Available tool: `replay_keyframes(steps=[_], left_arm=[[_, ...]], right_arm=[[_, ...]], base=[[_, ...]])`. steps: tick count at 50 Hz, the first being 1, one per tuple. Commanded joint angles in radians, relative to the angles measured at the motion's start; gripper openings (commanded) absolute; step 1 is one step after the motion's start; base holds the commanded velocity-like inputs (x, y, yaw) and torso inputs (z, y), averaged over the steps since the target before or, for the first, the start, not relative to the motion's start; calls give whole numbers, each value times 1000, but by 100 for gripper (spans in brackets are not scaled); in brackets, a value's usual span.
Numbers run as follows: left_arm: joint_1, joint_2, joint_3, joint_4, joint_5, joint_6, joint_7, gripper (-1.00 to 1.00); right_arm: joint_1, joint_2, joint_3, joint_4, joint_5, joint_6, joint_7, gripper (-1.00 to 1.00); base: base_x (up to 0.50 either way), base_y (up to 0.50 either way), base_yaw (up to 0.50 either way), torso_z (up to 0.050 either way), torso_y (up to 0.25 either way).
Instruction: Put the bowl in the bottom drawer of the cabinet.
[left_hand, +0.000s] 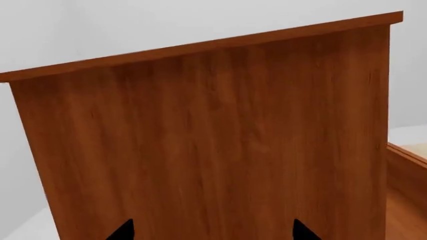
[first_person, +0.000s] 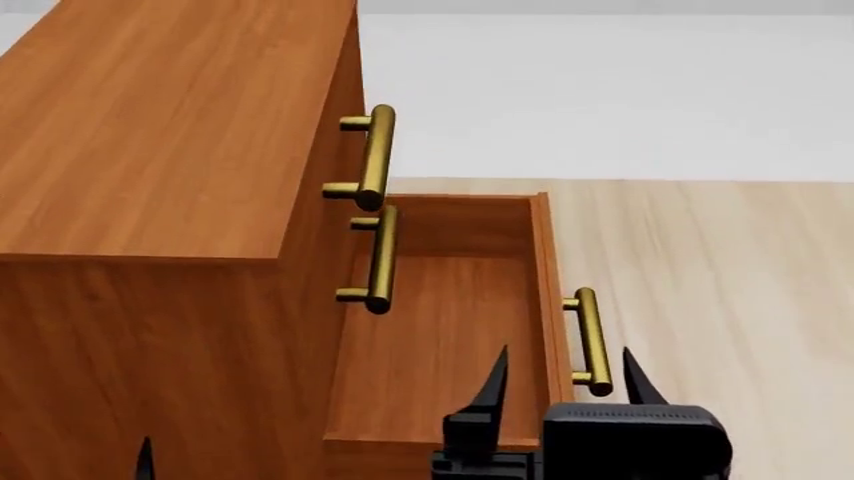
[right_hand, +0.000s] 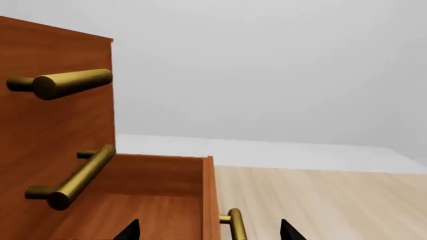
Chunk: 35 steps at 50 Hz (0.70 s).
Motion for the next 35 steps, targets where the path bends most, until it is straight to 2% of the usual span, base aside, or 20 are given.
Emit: replay_keyframes(steps=[1,32,35], left_arm=[[9,-7,4,11,6,1,-12,100],[69,-26,-2,92,14,-17,-56,100],[67,-25,4,88,13,-21,-55,100]], right_arm=[[5,5,-8,-4,8,10,1,100],[14,19,-18,5,16,37,23,100],[7,22,-18,-2,15,38,29,100]], base=[[500,0,0,0,0],[500,0,0,0,0],[150,0,0,0,0]])
